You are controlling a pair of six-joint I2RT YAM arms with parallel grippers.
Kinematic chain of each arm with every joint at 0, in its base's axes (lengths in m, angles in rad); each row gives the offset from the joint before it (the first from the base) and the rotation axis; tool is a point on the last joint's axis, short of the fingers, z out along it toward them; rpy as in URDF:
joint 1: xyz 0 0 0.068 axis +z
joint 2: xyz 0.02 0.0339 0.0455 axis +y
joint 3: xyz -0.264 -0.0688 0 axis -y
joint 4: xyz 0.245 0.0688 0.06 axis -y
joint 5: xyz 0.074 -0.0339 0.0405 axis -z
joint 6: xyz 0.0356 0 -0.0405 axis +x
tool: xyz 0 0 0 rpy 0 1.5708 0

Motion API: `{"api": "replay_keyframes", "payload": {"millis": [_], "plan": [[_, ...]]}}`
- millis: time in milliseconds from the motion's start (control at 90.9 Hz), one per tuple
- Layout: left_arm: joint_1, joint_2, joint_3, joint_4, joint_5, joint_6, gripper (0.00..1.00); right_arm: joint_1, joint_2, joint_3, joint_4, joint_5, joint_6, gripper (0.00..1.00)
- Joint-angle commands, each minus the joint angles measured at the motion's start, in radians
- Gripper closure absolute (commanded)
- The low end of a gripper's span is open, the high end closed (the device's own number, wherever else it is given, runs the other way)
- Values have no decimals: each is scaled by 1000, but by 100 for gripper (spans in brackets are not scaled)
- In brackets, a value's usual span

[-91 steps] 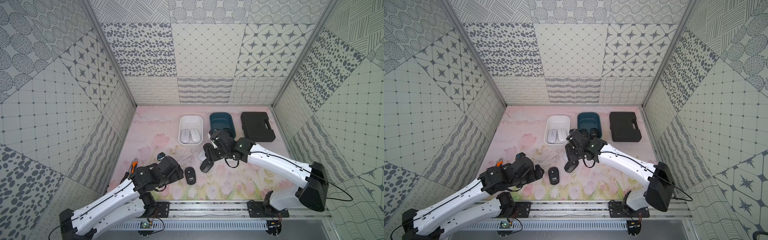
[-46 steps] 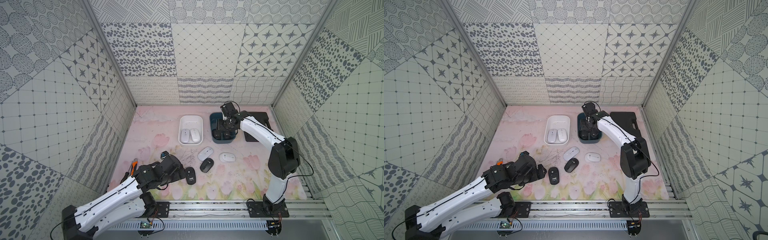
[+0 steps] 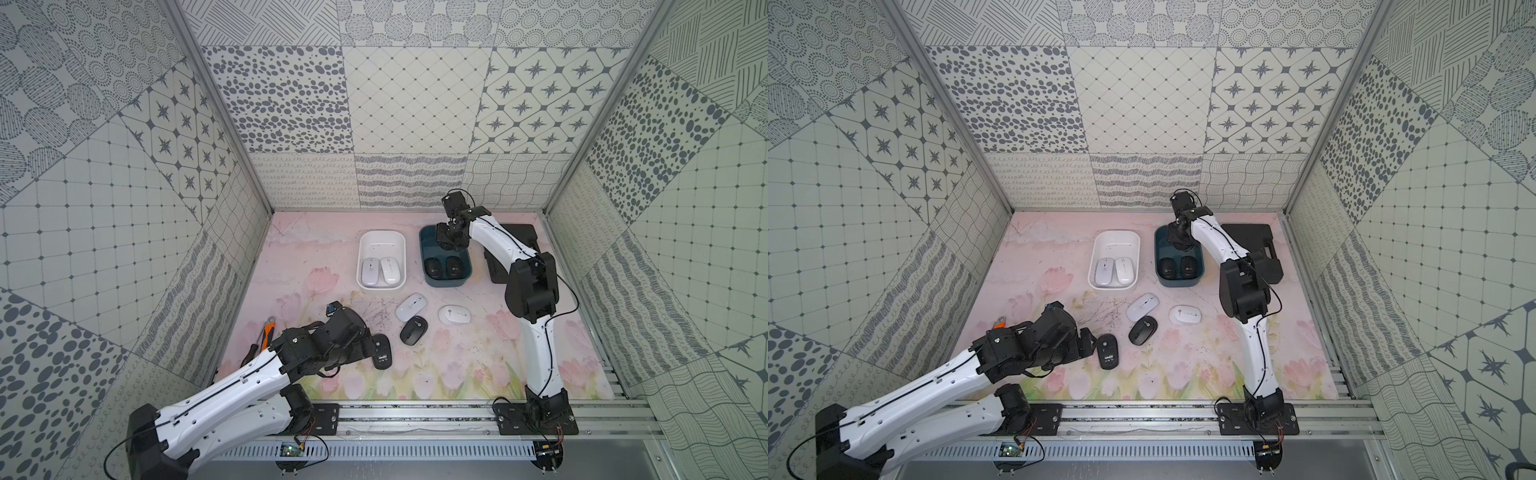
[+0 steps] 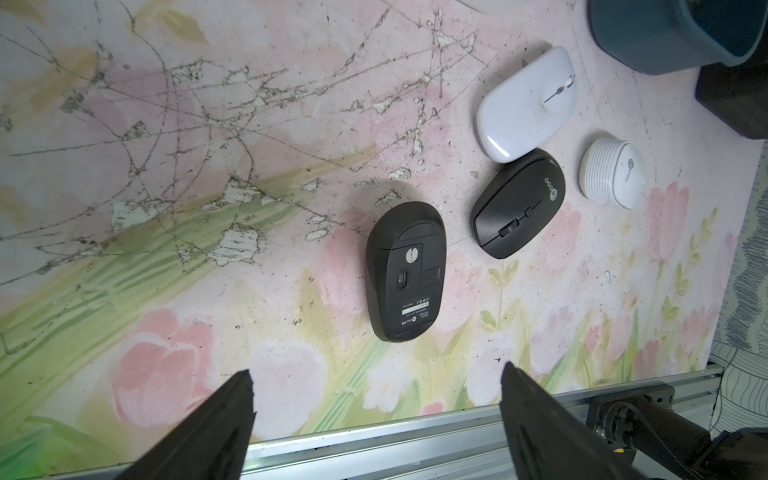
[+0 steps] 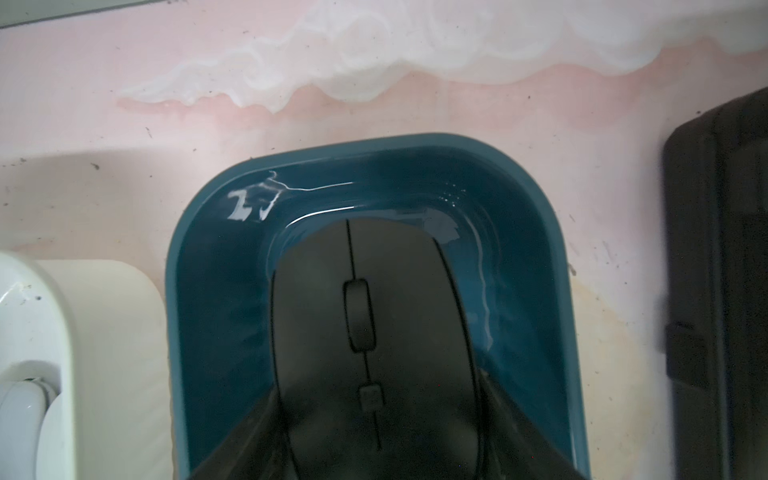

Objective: Place the mice by color into the storage box
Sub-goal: Place the mouse in the storage box.

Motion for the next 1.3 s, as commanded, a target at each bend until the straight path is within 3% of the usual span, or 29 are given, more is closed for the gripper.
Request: {"api": "replay_keyframes", "payload": {"millis": [0,1288], "plan": [[8,2,5,24,16,23,4,-4,50,71,-27,26,-21,33],[9,-46,-31,19,28,6,5,-30,147,75,-4,97,25,26]]}}
